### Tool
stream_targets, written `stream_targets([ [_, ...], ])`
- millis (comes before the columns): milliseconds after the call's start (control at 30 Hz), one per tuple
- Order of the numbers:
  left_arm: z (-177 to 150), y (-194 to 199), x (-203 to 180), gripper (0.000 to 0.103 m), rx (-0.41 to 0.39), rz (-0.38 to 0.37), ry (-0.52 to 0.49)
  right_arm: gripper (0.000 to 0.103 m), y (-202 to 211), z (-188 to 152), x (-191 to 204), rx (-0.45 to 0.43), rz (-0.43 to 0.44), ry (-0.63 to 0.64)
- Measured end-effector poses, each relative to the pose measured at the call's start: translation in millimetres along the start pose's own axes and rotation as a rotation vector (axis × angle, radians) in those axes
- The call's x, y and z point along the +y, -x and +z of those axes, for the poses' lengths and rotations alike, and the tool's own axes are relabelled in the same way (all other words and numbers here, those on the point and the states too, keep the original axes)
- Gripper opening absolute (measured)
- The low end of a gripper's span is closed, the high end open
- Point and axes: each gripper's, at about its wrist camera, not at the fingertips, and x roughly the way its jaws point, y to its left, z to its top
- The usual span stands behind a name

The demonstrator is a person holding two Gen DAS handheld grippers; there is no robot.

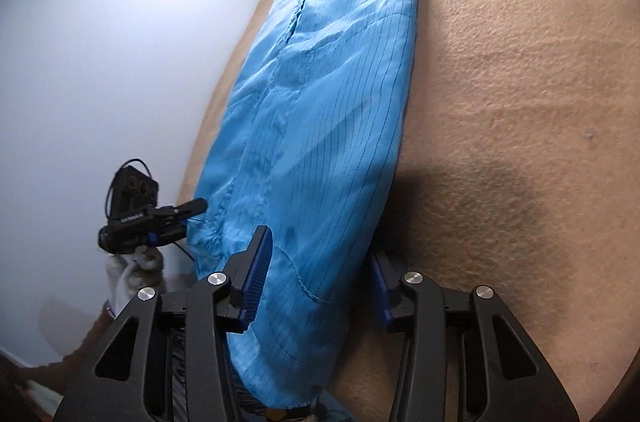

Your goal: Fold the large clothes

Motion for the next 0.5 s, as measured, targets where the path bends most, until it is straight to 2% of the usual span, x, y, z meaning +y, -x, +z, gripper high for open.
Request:
stream_targets([
  [33,1.3,-2.3,0.2,0.026,0.006,-0.013,0.007,0.040,-1.3,0.1,-0.3,-0.001,0.007,-0.005],
  [100,2.3,-6.7,-0.9,0.013,0.019,-0.023,0.008,0.032,-4.7,-0.1,-0.8,0.008,0.014,-0.007],
  [167,1.8,-12.6,-5.1,0.008,0.035,-0.021,-0.013,0.017,-6.2,-0.7,-2.2,0.023,0.013,0.001],
  [233,0.7,-11.0,-10.3,0.005,0.024,-0.012,-0.042,0.008,-8.7,-1.5,-4.2,0.044,0.017,0.007],
  [400,4.0,5.9,-25.6,0.003,-0.031,-0.127,-0.052,0.004,-4.6,1.3,-0.9,0.019,0.076,0.011],
  [500,7.4,11.2,-32.9,0.003,-0.050,-0.174,-0.057,0.003,3.7,8.5,5.3,-0.038,0.141,0.012],
])
